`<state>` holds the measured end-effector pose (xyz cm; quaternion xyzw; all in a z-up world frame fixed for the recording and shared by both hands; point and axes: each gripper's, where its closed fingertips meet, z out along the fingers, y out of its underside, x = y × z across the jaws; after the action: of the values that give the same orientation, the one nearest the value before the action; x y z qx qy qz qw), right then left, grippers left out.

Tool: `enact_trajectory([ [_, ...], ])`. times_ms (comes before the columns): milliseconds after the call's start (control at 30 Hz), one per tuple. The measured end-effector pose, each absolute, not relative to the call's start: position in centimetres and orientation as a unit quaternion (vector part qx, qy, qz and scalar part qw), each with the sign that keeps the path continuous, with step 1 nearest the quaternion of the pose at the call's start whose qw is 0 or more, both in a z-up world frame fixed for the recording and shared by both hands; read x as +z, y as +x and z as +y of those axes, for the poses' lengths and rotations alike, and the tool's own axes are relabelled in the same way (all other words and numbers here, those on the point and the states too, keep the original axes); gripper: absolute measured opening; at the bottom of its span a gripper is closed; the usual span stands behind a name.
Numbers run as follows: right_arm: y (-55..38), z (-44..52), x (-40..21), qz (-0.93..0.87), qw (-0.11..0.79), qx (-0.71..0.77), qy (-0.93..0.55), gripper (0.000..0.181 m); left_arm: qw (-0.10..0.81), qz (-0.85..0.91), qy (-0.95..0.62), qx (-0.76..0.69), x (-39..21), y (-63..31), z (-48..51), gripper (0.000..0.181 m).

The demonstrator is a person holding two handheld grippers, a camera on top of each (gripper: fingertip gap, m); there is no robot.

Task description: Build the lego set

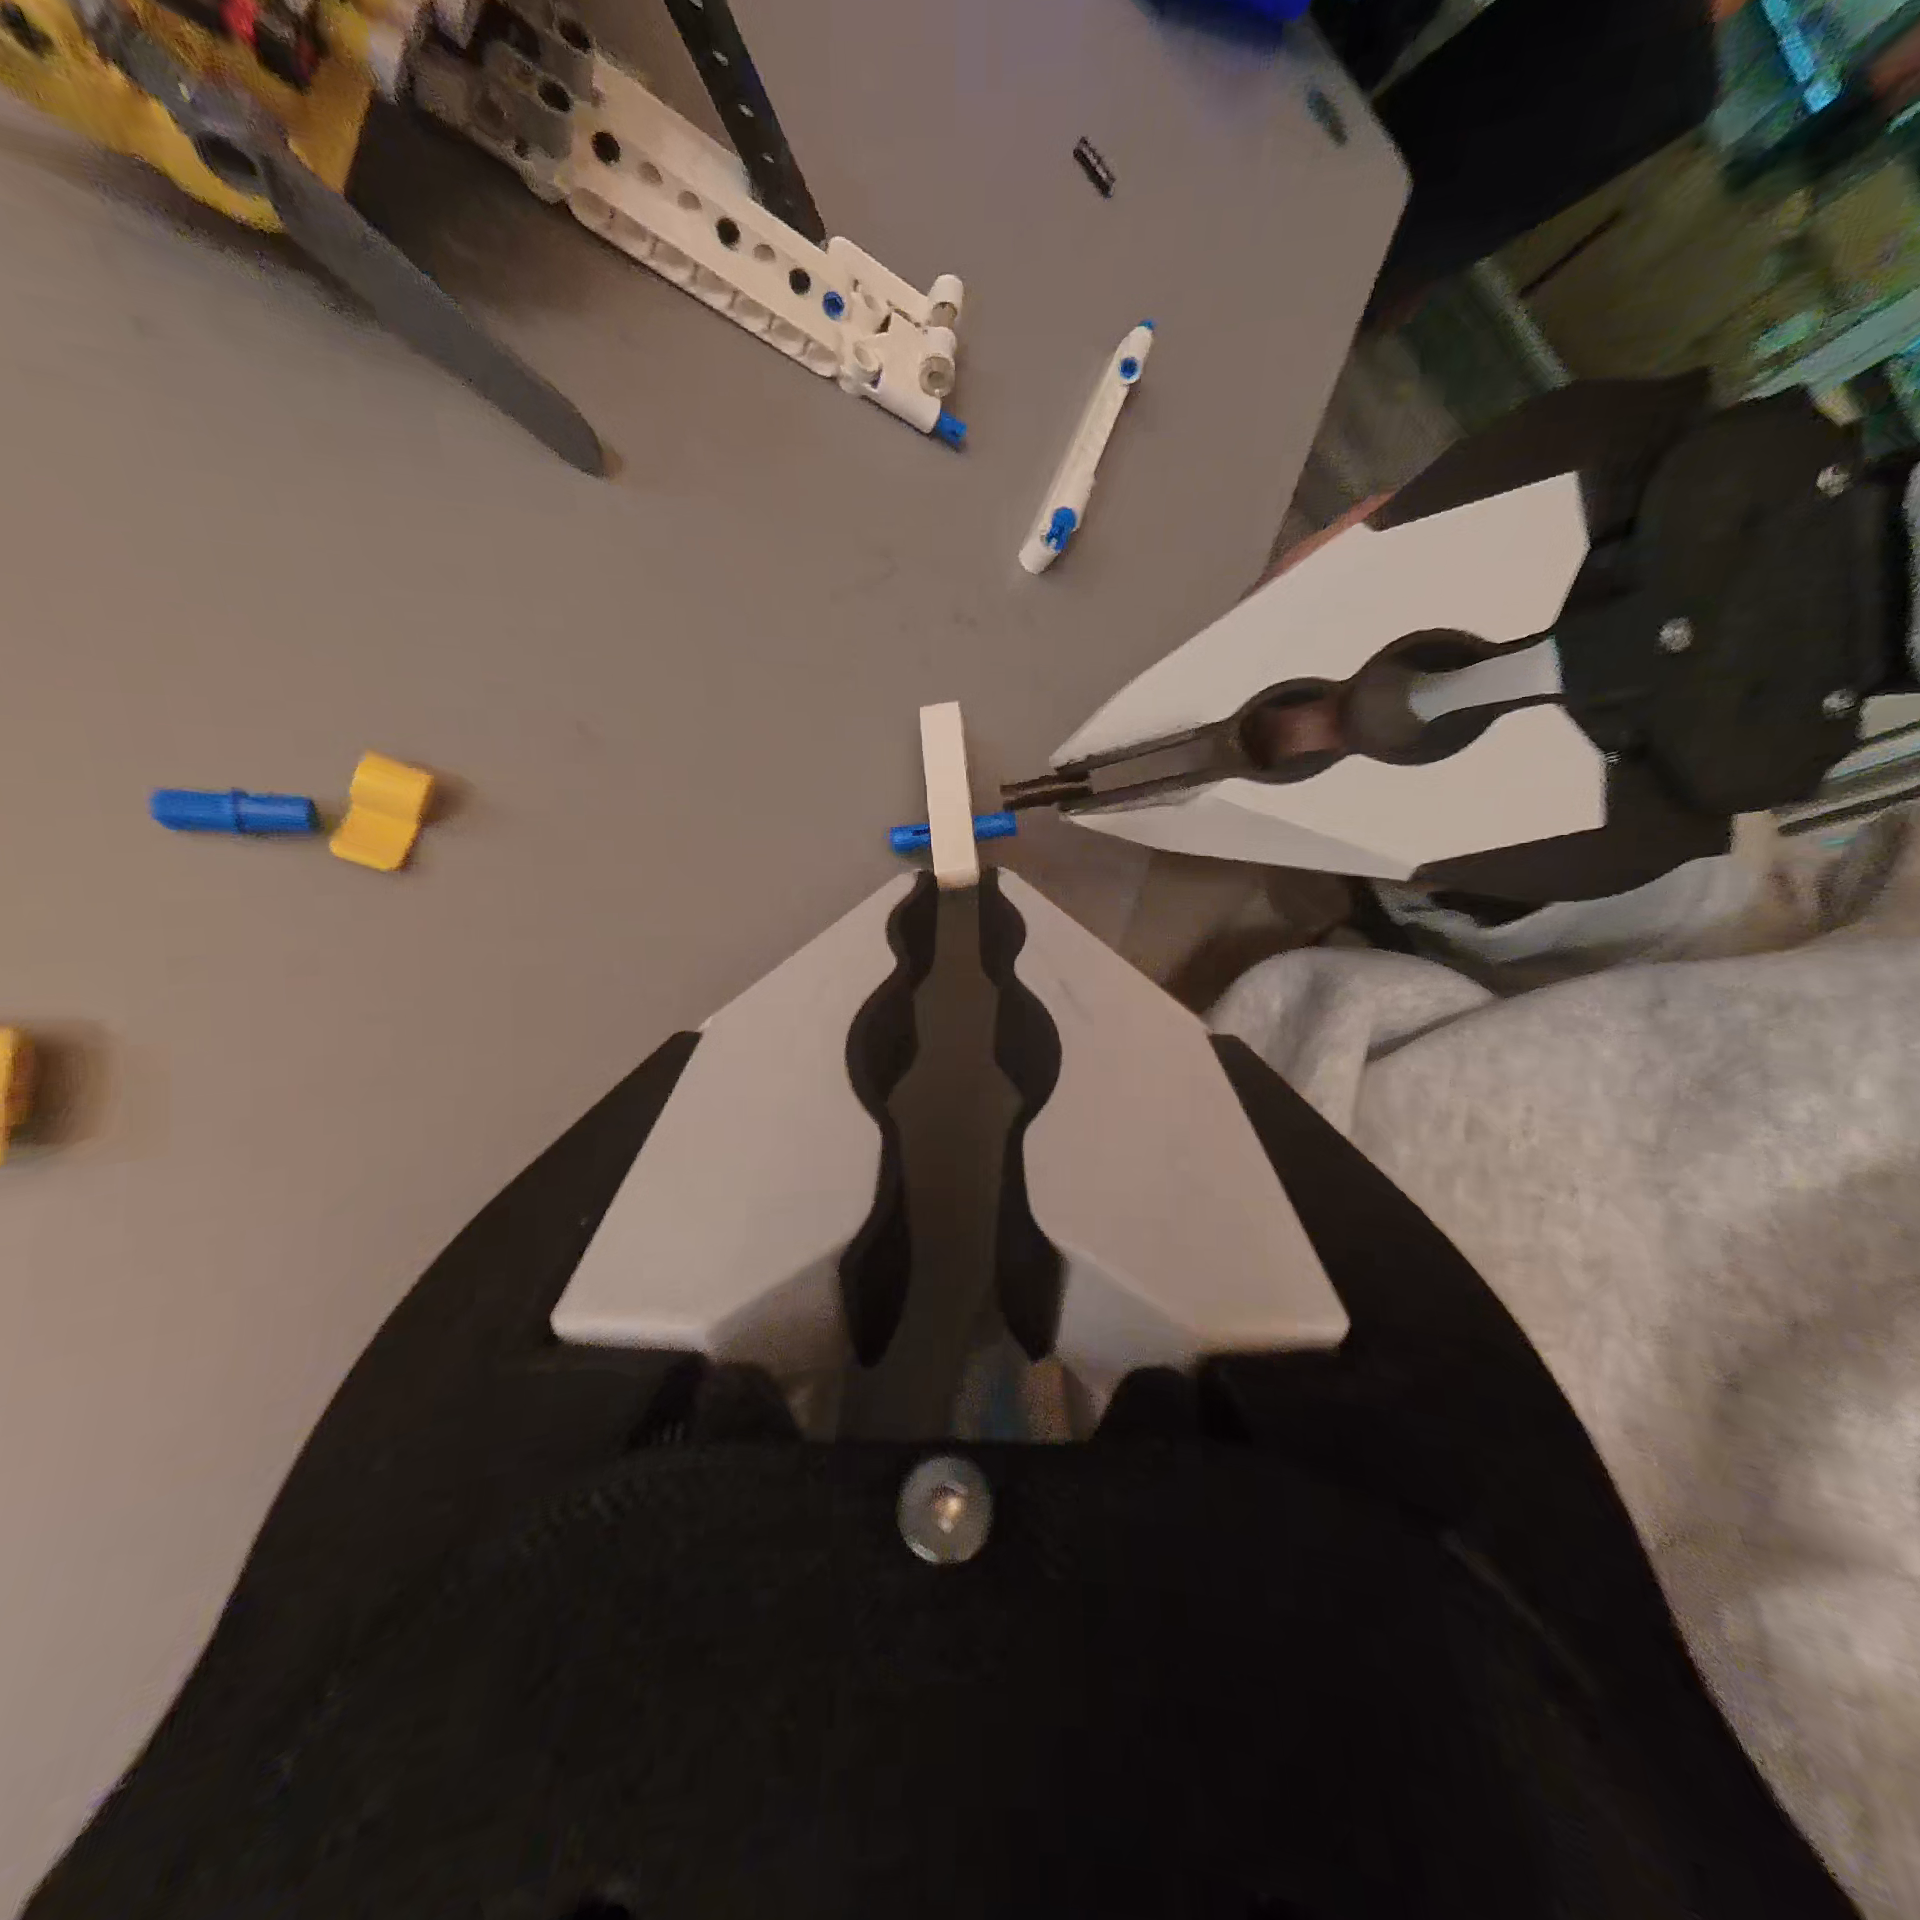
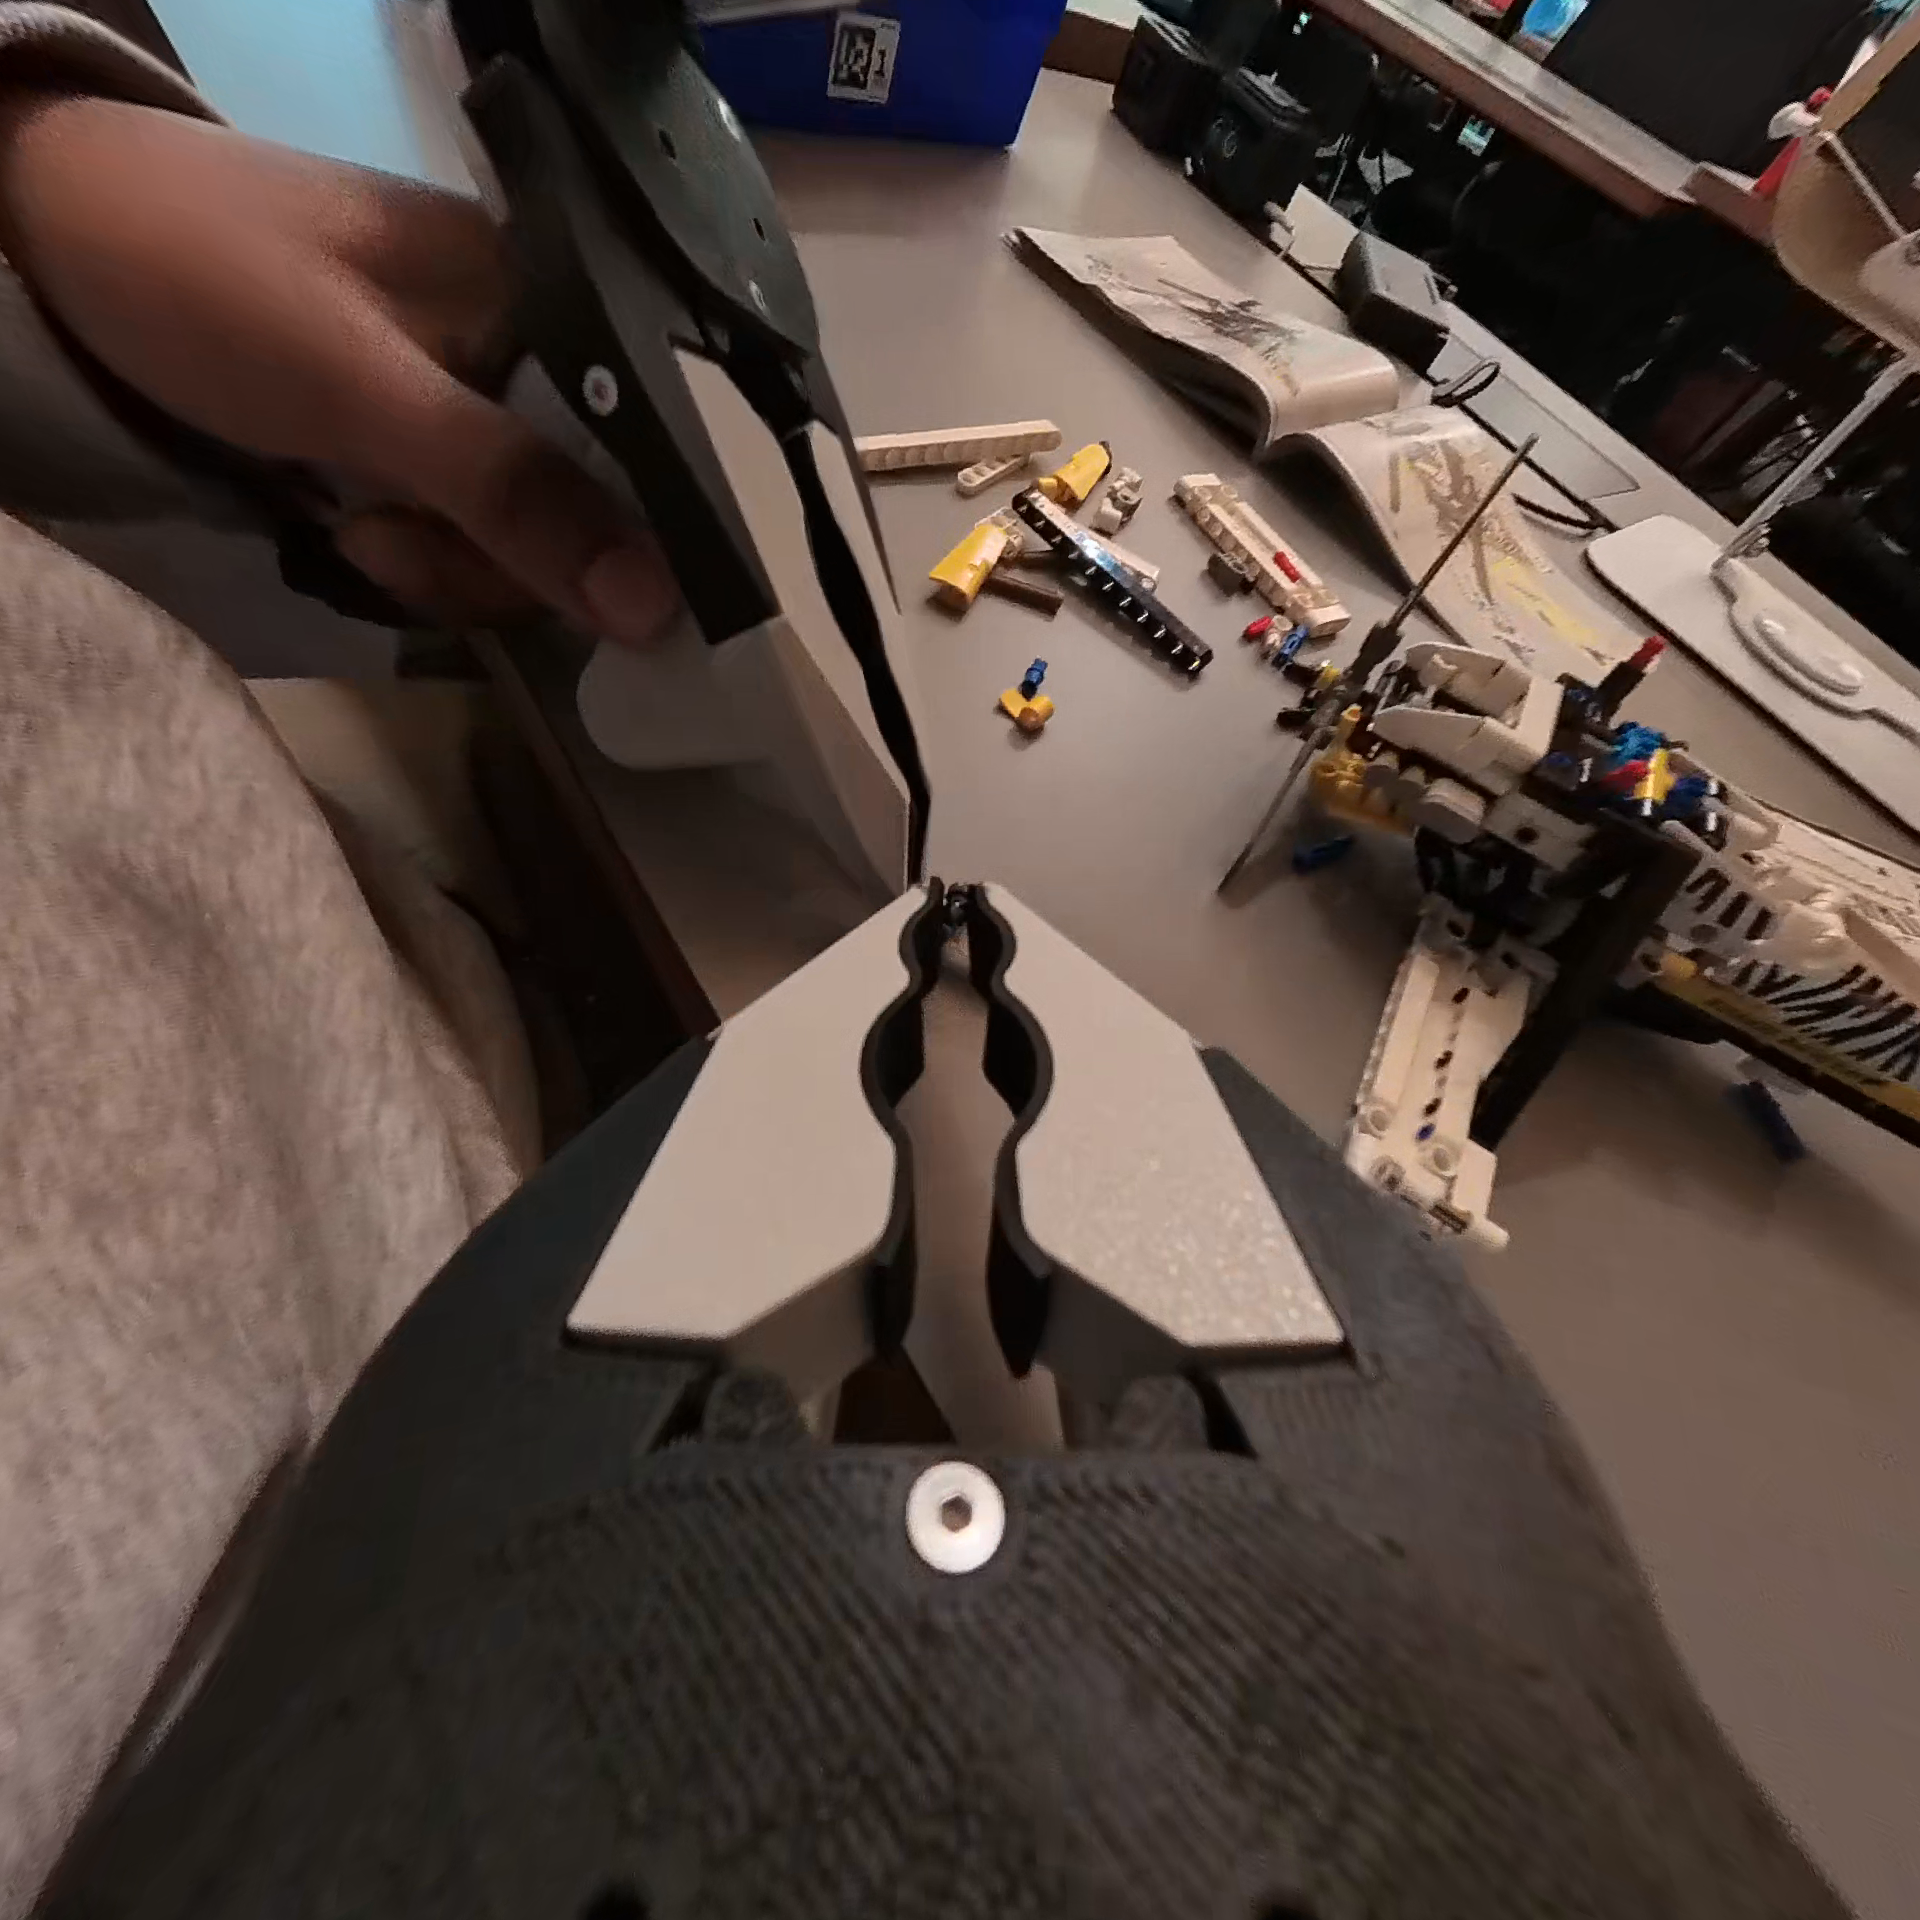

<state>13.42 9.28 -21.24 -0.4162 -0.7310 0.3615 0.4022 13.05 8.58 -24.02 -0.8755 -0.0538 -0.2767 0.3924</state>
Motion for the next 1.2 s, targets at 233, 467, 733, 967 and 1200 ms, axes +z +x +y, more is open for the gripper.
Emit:
enact_trajectory([
  [233, 13.8, 9.7, -22.6, -0.74, 0.389, 0.346, -0.426, 0.003, 0.392, -0.063, -0.872, -0.286, -24.0, 13.2, 8.3, 0.007],
  [467, 13.7, 9.8, -22.5, -0.733, 0.392, 0.358, -0.424, 0.003, 0.39, -0.057, -0.874, -0.284, -24.0, 13.3, 8.3, 0.007],
  [733, 13.7, 9.8, -22.9, -0.72, 0.357, 0.391, -0.45, 0.003, 0.38, -0.047, -0.881, -0.278, -24.2, 13.4, 8.3, 0.005],
  [967, 13.6, 10.0, -23.2, -0.716, 0.305, 0.41, -0.476, 0.003, 0.367, -0.043, -0.886, -0.28, -24.4, 13.8, 8.4, 0.005],
  [1200, 13.4, 9.6, -23.7, -0.732, 0.299, 0.389, -0.473, 0.003, 0.359, -0.031, -0.893, -0.268, -23.9, 13.8, 7.5, 0.009],
])
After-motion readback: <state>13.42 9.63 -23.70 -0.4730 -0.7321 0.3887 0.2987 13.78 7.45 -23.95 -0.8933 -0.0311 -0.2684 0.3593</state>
